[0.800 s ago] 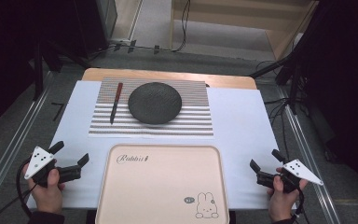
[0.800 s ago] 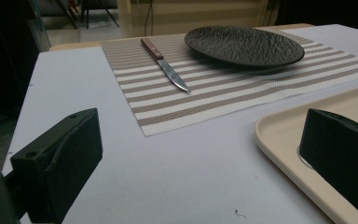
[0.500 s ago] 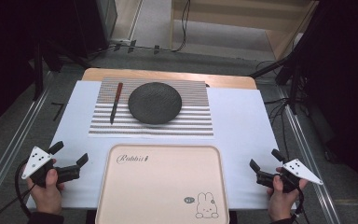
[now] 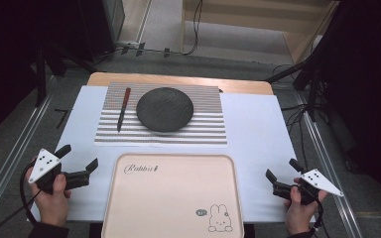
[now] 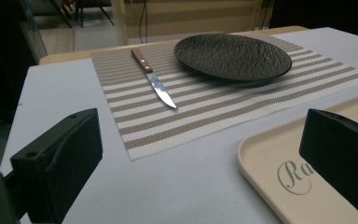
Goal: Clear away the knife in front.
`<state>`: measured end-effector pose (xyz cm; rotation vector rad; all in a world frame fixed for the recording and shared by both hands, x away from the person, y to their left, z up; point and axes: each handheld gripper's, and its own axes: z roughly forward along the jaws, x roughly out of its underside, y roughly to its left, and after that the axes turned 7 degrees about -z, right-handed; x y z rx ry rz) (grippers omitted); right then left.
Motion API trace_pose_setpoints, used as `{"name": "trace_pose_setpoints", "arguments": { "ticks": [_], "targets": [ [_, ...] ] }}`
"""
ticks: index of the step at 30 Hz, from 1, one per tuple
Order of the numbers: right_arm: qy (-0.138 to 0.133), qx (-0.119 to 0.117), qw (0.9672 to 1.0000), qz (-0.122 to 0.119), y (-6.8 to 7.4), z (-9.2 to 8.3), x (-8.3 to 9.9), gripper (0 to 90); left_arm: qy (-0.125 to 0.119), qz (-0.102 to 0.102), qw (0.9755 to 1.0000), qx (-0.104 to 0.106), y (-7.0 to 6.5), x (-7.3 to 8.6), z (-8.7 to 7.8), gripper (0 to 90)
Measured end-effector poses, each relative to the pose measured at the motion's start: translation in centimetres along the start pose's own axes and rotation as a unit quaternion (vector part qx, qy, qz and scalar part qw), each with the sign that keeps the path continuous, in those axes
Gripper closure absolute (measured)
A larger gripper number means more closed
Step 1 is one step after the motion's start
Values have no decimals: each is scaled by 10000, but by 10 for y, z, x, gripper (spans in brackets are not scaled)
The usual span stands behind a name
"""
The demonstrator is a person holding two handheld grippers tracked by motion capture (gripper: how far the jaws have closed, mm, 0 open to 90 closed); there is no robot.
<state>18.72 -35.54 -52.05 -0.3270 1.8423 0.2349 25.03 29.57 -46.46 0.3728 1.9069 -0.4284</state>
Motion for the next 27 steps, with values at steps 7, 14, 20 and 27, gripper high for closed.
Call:
{"name": "trace_pose_setpoints", "arguments": {
  "ticks": [7, 14, 20, 27],
  "targets": [
    [-24, -17, 10000, -4, -1, 0, 0, 0, 56, 48, 10000, 66, -6, -15, 8, 0],
    [-20, -23, 10000, 3, 0, 0, 0, 0, 49, 61, 10000, 55, -6, -33, 16, 0],
    [-25, -20, 10000, -2, -1, 0, 0, 0, 120, 147, 9998, 67, -5, -48, 26, 0],
    [-26, -19, 10000, 17, -1, -1, 0, 0, 119, 138, 9998, 128, -7, -59, 39, 0]
  ]
}}
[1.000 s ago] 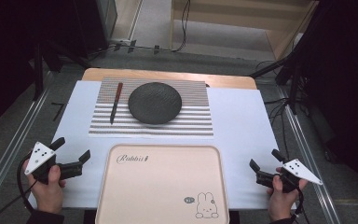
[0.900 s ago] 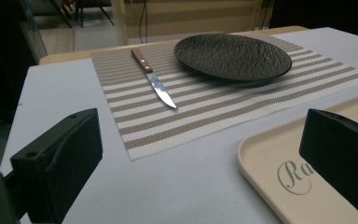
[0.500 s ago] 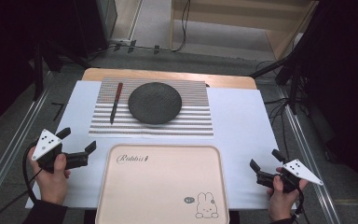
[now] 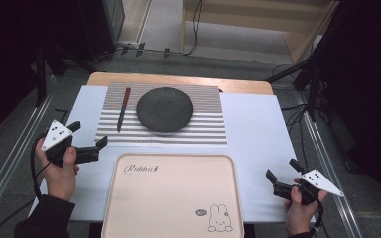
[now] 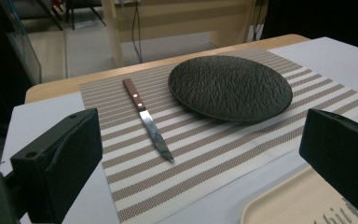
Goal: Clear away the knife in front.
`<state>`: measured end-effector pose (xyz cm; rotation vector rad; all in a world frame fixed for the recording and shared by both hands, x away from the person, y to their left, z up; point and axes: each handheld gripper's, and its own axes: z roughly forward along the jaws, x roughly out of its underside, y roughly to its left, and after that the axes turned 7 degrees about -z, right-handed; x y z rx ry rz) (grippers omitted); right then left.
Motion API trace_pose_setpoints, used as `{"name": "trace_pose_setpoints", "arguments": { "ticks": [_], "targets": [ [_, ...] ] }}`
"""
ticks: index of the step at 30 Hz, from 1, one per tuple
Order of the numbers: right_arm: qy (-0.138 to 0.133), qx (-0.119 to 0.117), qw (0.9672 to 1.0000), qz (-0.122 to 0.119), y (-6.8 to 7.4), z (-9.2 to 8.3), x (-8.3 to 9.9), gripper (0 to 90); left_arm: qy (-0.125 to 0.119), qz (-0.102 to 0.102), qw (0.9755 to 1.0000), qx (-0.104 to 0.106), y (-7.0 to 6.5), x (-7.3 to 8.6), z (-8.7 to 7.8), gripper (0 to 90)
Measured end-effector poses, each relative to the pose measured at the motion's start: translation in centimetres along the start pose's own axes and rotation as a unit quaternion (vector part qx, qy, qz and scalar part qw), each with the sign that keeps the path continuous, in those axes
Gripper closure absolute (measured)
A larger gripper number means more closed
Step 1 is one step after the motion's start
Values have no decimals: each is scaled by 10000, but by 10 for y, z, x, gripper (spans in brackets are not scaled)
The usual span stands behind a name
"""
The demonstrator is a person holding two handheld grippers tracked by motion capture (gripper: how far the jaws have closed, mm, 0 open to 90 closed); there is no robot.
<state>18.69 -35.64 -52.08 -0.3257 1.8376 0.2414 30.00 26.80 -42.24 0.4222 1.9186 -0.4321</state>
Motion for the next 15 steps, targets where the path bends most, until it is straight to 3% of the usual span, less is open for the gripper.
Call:
{"name": "trace_pose_setpoints", "arguments": {
  "ticks": [15],
  "targets": [
    [3, 1, 10000, 0, 0, 0, 0, 0, 183, 6, 9998, -48, 5, -22, 30, 0]
  ]
}}
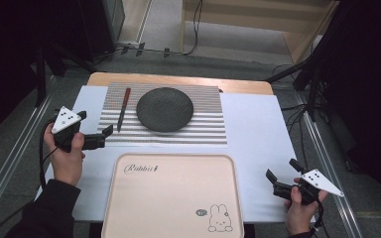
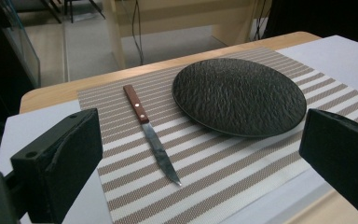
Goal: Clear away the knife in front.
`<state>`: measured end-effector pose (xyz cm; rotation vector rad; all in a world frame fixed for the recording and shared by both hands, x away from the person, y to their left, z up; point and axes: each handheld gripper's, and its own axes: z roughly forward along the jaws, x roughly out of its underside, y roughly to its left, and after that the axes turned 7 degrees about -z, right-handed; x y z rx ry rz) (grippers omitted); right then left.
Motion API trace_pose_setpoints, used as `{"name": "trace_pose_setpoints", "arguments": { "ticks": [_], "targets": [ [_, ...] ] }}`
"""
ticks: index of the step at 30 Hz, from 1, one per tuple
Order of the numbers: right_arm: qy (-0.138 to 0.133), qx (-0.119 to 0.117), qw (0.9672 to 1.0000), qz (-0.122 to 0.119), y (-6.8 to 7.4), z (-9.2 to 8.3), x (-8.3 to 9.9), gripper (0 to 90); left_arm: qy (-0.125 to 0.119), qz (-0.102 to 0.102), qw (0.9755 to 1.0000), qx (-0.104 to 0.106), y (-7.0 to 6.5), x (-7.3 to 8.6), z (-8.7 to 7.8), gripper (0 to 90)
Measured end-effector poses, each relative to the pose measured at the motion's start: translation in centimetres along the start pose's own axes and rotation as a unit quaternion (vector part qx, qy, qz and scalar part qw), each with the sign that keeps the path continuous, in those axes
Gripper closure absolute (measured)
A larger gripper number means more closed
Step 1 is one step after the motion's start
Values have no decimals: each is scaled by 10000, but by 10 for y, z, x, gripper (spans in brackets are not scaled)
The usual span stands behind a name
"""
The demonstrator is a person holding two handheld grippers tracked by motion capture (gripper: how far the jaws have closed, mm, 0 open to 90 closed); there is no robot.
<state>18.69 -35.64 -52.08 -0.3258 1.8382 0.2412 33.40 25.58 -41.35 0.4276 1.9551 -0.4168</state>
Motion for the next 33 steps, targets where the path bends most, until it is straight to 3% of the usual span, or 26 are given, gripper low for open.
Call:
{"name": "trace_pose_setpoints", "arguments": {
  "ticks": [12, 16, 27, 29, 30, 33],
  "targets": [
    [-6, 2, 10000, 7, 0, 0, 0, 0, 216, -193, 9996, 9, 6, -17, 33, 0],
    [-3, 4, 10000, 0, 0, 0, 0, 0, 319, -402, 9987, 3, 12, -23, 49, 19],
    [-18, -5, 10000, 11, 0, -1, 0, 0, 562, -397, 9976, -100, 14, -38, 78, 44],
    [-21, -6, 10000, 8, 0, -1, 0, 0, 671, -382, 9970, -91, 14, -40, 85, 44],
    [-28, -6, 10000, 7, -1, -1, 0, 0, 700, -529, 9961, 100, 18, -41, 91, 44],
    [-29, -12, 10000, 16, -1, -1, 1, 0, 769, -643, 9949, 127, 21, -42, 97, 58]
  ]
}}
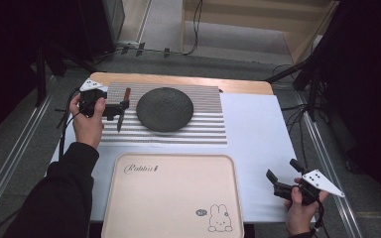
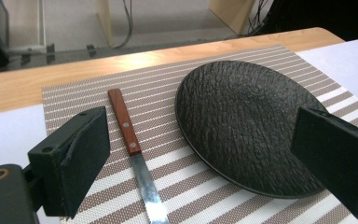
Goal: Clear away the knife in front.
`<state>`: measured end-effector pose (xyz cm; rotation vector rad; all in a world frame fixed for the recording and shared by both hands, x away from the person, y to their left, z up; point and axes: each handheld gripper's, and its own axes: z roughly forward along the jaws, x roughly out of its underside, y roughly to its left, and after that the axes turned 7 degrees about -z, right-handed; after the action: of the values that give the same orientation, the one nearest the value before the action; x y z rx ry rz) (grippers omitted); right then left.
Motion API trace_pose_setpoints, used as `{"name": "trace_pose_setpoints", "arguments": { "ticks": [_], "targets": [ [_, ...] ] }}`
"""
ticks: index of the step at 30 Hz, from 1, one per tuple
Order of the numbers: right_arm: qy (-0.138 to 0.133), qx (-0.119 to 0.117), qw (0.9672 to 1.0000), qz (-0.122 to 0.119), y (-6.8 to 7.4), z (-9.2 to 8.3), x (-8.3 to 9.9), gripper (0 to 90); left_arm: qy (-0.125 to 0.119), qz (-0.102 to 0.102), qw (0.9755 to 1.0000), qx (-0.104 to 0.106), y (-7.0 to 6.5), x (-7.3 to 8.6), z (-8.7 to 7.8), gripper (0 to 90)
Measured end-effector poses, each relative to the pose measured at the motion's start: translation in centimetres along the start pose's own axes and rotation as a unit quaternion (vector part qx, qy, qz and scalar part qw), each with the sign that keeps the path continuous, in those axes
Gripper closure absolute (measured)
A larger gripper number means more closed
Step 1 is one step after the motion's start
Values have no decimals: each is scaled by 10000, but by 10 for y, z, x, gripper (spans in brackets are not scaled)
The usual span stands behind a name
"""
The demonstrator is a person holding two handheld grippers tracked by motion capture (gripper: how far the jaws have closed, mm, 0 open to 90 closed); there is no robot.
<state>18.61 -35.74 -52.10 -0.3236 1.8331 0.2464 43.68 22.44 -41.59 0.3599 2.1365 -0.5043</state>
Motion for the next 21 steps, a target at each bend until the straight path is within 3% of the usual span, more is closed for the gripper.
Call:
{"name": "trace_pose_setpoints", "arguments": {
  "ticks": [5, 7, 8, 10, 12, 18, 21],
  "targets": [
    [-6, -7, 10000, 26, 0, 0, 0, 0, 268, -192, 9994, -46, 9, -8, 14, 62],
    [-7, -6, 10000, 26, 0, 0, 0, 0, 312, -213, 9993, -64, 10, -9, 16, 68],
    [-7, -10, 10000, 28, 0, 0, 0, 0, 404, -219, 9987, -212, 11, -10, 20, 136],
    [-8, -15, 10000, 26, 0, 0, 0, 0, 453, -237, 9985, -190, 12, -11, 23, 135],
    [-8, -15, 10000, 28, 0, 0, 0, 0, 621, -235, 9974, -276, 13, -13, 30, 144],
    [-9, -14, 10000, 35, 0, -1, 0, 0, 768, -271, 9958, -420, 17, -16, 39, 201],
    [-3, -10, 10000, 32, 0, -1, 0, 0, 980, -248, 9937, -481, 21, -18, 46, 230]
  ]
}}
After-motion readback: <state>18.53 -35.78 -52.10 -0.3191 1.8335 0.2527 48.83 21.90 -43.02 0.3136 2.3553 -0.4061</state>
